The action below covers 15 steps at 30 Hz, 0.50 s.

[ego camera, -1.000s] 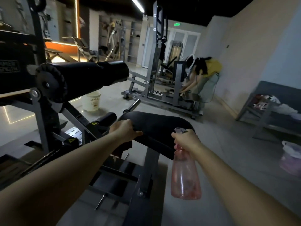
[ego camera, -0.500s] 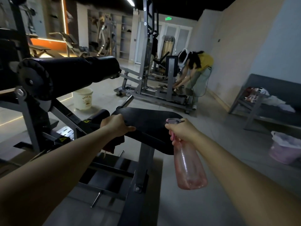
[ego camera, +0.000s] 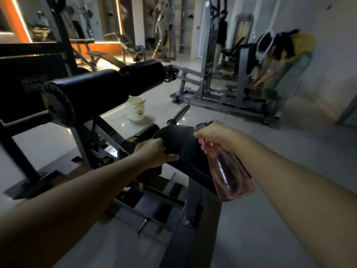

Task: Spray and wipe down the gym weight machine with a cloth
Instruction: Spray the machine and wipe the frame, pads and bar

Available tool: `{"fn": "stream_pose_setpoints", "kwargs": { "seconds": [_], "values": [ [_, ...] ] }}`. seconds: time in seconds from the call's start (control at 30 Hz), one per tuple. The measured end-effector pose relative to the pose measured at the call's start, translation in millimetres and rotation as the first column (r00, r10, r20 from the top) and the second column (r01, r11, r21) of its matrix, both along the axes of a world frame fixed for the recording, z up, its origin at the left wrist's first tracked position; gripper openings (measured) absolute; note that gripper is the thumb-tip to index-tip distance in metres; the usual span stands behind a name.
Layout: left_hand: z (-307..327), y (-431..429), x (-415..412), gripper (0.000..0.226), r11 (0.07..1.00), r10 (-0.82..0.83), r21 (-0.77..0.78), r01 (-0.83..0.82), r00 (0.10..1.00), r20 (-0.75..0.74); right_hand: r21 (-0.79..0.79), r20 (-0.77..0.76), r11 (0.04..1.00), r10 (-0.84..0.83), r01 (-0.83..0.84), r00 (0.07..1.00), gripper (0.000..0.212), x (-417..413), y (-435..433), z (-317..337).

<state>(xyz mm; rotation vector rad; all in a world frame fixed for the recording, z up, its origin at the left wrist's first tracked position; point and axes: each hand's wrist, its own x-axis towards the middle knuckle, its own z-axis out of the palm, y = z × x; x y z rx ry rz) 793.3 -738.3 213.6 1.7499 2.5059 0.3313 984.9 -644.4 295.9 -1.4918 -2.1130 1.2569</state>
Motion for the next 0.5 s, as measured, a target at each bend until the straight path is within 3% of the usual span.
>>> {"fn": "stream_pose_setpoints", "kwargs": {
  "seconds": [0.17, 0.27, 0.37, 0.5],
  "values": [
    [16.1, 5.5, 6.4, 0.056, 0.985, 0.046, -0.160, -0.064, 0.993, -0.112, -0.035, -0.011, 0.999, 0.000, -0.001, 1.000, 0.023, 30.4, 26.8, 17.0],
    [31.8, 11.8, 18.1, 0.052, 0.942, 0.076, -0.318, -0.104, 0.992, -0.101, -0.041, 0.020, 0.999, -0.011, 0.011, 1.000, 0.030, 71.7, 36.6, 36.6],
    [57.6, 8.1, 36.3, 0.051, 0.903, 0.120, -0.406, -0.142, 0.990, -0.079, 0.018, 0.189, 0.996, 0.084, -0.089, 0.978, 0.021, 108.6, 40.5, 51.5],
    [95.4, -3.0, 75.0, 0.032, 0.853, 0.242, -0.479, -0.206, 0.970, 0.014, -0.059, 0.419, 0.951, 0.299, -0.303, 0.857, 0.010, 145.7, 51.6, 67.5]
  ]
}}
